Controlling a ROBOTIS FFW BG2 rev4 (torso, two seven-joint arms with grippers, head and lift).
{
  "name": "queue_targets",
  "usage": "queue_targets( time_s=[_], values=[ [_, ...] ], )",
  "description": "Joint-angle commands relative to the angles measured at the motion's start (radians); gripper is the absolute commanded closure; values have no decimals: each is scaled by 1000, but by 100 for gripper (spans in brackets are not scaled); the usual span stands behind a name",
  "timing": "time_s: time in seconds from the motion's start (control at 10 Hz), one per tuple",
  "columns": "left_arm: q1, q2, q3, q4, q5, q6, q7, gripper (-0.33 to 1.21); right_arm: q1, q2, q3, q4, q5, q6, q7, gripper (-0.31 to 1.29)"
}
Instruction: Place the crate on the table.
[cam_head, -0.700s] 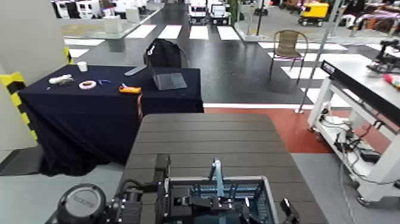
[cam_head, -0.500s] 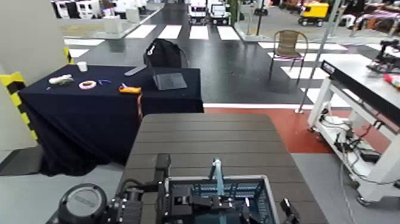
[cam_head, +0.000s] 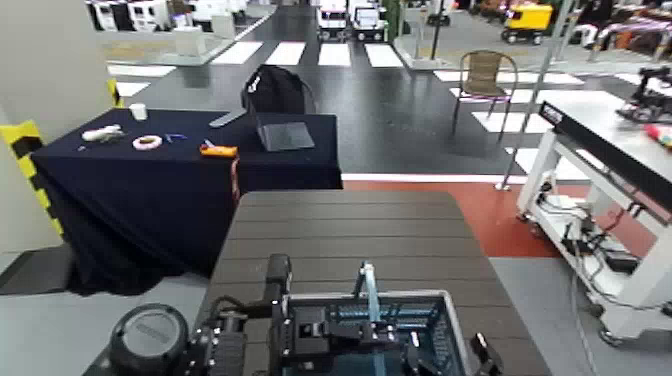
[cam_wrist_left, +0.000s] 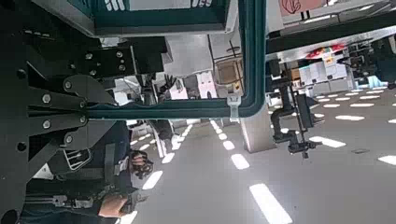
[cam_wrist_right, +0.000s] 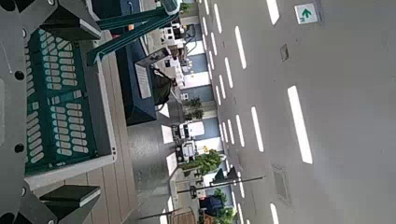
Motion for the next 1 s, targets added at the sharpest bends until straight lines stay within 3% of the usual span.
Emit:
queue_targets(
  time_s=[0.1, 0.4, 0.7, 1.0],
  values=[
    [-66, -1, -31, 62, 0, -9, -2, 120, -4, -1, 5, 5, -5, -4, 0, 13],
    [-178, -18, -83, 183, -26, -26, -40, 120, -10, -3, 15, 9, -9, -6, 0, 13],
    [-327, -57, -184, 379, -144, -75, -213, 120, -13, -4, 19, 9, -11, -9, -2, 13],
    [-435, -103, -219, 523, -275, -155, -308, 120, -16, -6, 24, 12, -12, -12, -2, 13]
  ],
)
